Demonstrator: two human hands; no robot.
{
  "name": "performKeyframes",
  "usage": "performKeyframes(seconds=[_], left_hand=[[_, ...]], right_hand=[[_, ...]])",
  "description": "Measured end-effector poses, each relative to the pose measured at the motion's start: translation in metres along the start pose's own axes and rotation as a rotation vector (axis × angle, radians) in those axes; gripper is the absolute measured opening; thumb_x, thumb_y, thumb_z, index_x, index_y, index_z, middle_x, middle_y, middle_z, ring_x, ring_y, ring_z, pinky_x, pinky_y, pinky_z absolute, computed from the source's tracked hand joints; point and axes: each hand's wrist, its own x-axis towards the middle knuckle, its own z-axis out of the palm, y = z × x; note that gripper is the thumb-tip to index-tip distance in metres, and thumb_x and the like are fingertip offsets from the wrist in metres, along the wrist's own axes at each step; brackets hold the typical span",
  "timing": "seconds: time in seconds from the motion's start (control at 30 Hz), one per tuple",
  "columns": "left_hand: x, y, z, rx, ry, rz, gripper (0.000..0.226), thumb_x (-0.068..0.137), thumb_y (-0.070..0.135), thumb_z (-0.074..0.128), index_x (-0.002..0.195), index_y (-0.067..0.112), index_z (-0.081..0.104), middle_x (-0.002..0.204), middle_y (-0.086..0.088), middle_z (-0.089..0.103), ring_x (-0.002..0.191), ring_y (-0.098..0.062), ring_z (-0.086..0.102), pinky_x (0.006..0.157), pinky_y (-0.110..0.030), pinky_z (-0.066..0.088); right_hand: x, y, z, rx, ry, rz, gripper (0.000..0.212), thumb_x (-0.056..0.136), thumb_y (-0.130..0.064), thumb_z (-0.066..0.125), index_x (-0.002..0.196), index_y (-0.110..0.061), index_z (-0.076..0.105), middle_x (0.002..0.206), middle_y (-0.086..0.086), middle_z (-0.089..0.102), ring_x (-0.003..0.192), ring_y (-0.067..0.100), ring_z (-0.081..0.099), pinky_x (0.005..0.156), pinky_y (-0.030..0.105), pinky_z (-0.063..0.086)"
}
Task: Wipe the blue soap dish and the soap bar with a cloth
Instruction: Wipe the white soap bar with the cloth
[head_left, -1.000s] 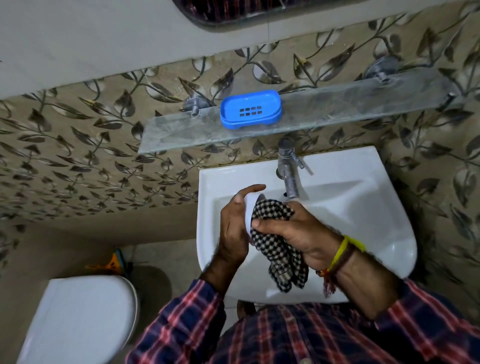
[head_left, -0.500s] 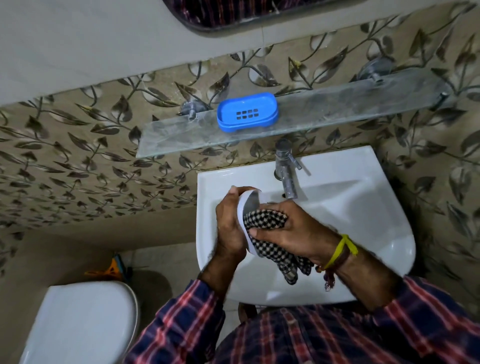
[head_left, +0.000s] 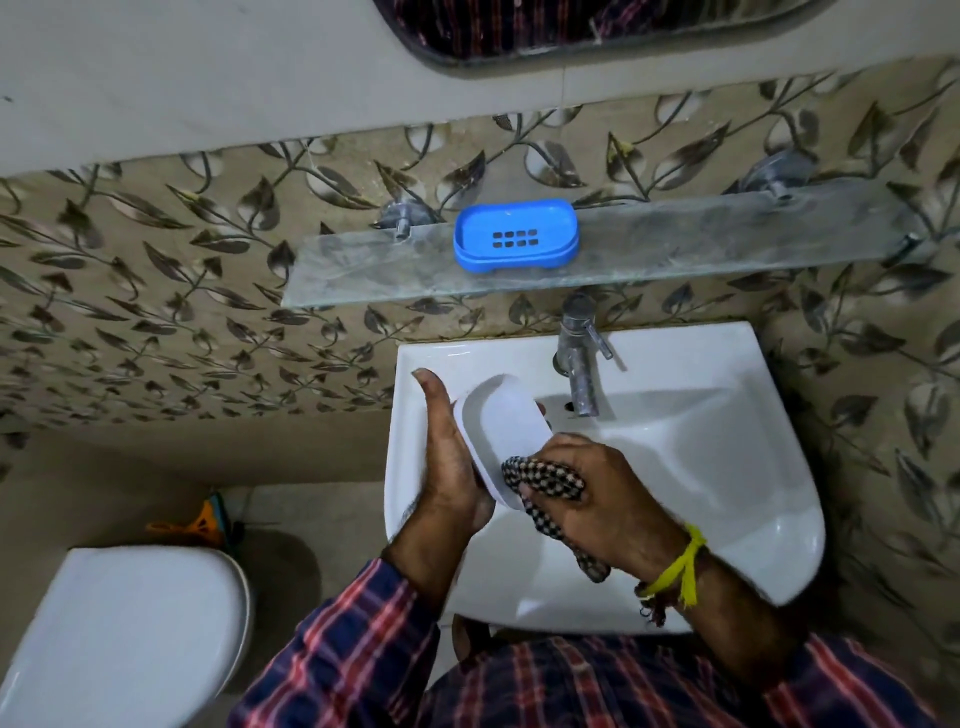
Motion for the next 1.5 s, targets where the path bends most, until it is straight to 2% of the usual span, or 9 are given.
performKeyframes(seconds=[0.2,0.37,0.63,0.83,0.97,1.1,1.23,1.33,1.5], left_hand=[[-0.005,-0.014,0.004,0.065,0.092,-0.026,0.112,0.048,0.101,0.040,0.113,0.017,0.076,0.107,-0.018,0.077,0.098,-0.036,0.074,0.079,-0.041,0.061],[-0.020,-0.028,0.008,0.077,-0.086,-0.033,0.099,0.066,0.093,0.026,0.103,0.020,0.081,0.112,-0.011,0.077,0.104,-0.026,0.074,0.079,-0.034,0.061],[-0.021,-0.024,-0.002,0.079,-0.052,-0.045,0.099,0.068,0.092,0.034,0.112,0.015,0.077,0.120,-0.018,0.073,0.113,-0.035,0.069,0.104,-0.050,0.050],[-0.019,-0.012,-0.011,0.100,-0.024,-0.077,0.101,0.060,0.097,0.035,0.111,0.022,0.079,0.107,-0.014,0.077,0.098,-0.031,0.075,0.077,-0.042,0.061],[-0.024,-0.010,-0.004,0.159,0.017,-0.073,0.117,0.053,0.097,0.039,0.134,0.018,0.064,0.124,-0.020,0.070,0.117,-0.038,0.066,0.103,-0.054,0.050],[-0.020,-0.001,-0.003,0.132,0.012,-0.024,0.115,0.057,0.098,0.037,0.132,0.015,0.066,0.110,-0.016,0.072,0.099,-0.033,0.070,0.084,-0.039,0.056],[-0.021,-0.004,0.005,0.170,0.054,-0.073,0.121,0.041,0.102,0.041,0.129,0.023,0.068,0.113,-0.015,0.075,0.104,-0.033,0.071,0.086,-0.045,0.059],[-0.020,0.001,0.006,0.149,-0.011,-0.080,0.122,0.040,0.102,0.043,0.124,0.018,0.071,0.108,-0.016,0.075,0.096,-0.032,0.072,0.083,-0.042,0.060],[-0.017,-0.015,0.008,0.166,0.054,-0.165,0.136,0.003,0.103,0.053,0.117,0.030,0.071,0.105,-0.013,0.078,0.102,-0.034,0.072,0.084,-0.050,0.059]], right_hand=[[-0.001,-0.016,0.016,-0.252,0.135,-0.011,0.022,0.075,-0.032,0.059,0.080,-0.016,0.074,0.082,0.001,0.067,0.078,0.025,0.065,0.063,0.033,0.052],[0.017,-0.021,0.002,-0.151,0.420,-0.017,0.011,0.080,-0.014,0.072,0.090,-0.012,0.075,0.087,0.005,0.069,0.079,0.028,0.067,0.066,0.039,0.057],[0.009,-0.025,-0.004,-0.378,0.105,-0.148,0.028,0.080,-0.022,0.059,0.105,-0.026,0.072,0.095,-0.004,0.061,0.085,0.026,0.065,0.064,0.041,0.055],[0.002,-0.032,0.009,-0.348,-0.052,-0.165,0.029,0.075,-0.034,0.052,0.094,-0.025,0.071,0.091,-0.004,0.058,0.083,0.028,0.064,0.063,0.042,0.053],[0.003,-0.024,0.007,-0.382,0.058,-0.093,0.023,0.079,-0.022,0.060,0.098,-0.029,0.073,0.094,-0.005,0.061,0.090,0.026,0.064,0.066,0.039,0.053],[-0.009,-0.030,0.013,-0.389,-0.029,-0.205,0.018,0.071,-0.014,0.059,0.081,-0.025,0.069,0.085,-0.006,0.064,0.080,0.026,0.065,0.058,0.039,0.054],[-0.002,-0.027,0.001,-0.357,0.050,-0.093,0.022,0.074,-0.015,0.061,0.088,-0.027,0.074,0.089,-0.005,0.072,0.085,0.027,0.067,0.066,0.036,0.055],[-0.005,-0.034,0.007,-0.462,-0.080,-0.154,0.025,0.073,-0.013,0.055,0.085,-0.028,0.070,0.089,-0.005,0.068,0.085,0.029,0.065,0.065,0.041,0.054],[-0.003,-0.024,0.000,-0.646,0.008,-0.076,0.019,0.076,-0.015,0.061,0.088,-0.025,0.072,0.092,-0.002,0.066,0.086,0.030,0.064,0.066,0.037,0.051]])
